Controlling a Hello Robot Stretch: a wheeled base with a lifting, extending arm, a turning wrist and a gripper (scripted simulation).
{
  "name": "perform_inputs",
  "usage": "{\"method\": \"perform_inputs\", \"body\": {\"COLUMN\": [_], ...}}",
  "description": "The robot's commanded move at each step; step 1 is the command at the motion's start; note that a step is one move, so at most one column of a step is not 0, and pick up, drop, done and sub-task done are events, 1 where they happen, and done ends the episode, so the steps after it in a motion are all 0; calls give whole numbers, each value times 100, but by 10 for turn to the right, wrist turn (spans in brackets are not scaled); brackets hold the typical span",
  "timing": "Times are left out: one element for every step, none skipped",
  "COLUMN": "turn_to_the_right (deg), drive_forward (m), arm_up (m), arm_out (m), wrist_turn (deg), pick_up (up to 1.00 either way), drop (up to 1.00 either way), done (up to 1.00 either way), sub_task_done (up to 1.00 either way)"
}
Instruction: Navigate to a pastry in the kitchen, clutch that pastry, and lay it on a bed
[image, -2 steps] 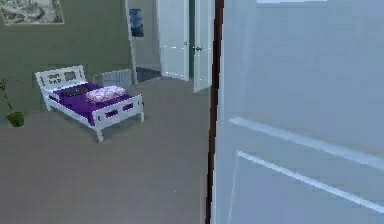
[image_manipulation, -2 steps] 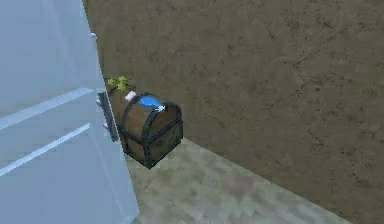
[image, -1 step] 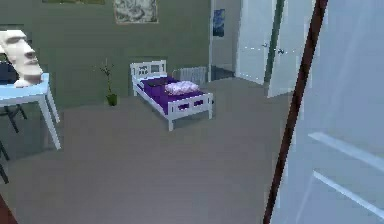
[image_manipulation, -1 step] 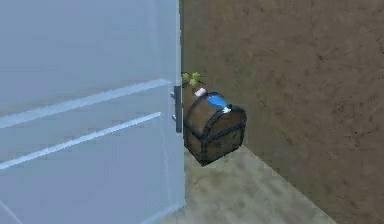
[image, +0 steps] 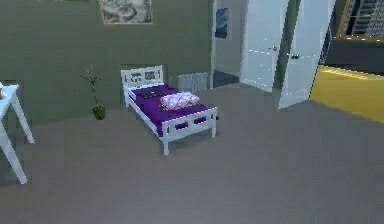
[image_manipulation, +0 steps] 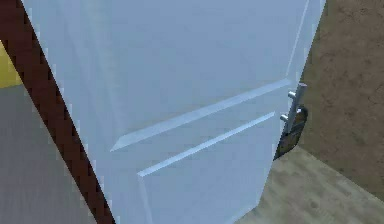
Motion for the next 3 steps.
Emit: {"method": "perform_inputs", "body": {"turn_to_the_right": [-30, 0, 390], "drive_forward": [0, 60, 0], "arm_up": [0, 0, 0], "arm_out": [0, 0, 0], "wrist_turn": [0, 0, 0], "pick_up": [0, 0, 0], "drop": [0, 0, 0], "done": [0, 0, 0], "sub_task_done": [0, 0, 0]}}
